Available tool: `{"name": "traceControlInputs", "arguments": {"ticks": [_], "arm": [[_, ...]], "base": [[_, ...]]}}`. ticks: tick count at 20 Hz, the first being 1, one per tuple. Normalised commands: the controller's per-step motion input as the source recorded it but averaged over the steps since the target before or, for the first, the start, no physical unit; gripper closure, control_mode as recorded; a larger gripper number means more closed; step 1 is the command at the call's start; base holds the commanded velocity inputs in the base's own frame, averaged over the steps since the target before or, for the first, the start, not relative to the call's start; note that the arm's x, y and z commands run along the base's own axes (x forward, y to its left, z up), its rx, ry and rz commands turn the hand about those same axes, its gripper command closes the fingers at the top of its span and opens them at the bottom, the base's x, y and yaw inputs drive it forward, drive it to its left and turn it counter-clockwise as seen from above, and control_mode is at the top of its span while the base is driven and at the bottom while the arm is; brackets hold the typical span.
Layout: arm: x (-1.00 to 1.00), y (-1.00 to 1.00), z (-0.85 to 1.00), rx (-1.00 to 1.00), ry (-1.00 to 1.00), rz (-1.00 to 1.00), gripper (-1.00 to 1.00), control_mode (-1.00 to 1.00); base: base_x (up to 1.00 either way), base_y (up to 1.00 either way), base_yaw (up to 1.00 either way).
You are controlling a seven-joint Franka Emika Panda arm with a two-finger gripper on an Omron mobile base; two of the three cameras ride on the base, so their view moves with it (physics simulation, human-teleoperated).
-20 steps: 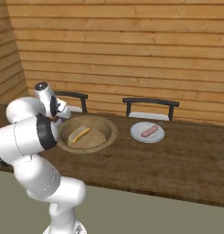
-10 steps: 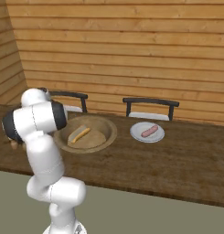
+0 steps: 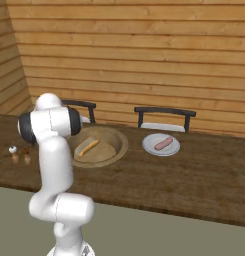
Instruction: Place one bun and one sausage from the bowl on each plate.
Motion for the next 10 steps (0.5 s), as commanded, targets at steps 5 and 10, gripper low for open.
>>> {"name": "traceControlInputs", "arguments": {"ticks": [5, 10], "arm": [[0.28, -0.04, 0.0, 0.0, 0.03, 0.0, -1.0, -1.0], [-0.32, -0.64, 0.81, 0.1, 0.0, -0.06, -1.0, -1.0]], "base": [[0.0, 0.0, 0.0], [0.0, 0.0, 0.0]]}}
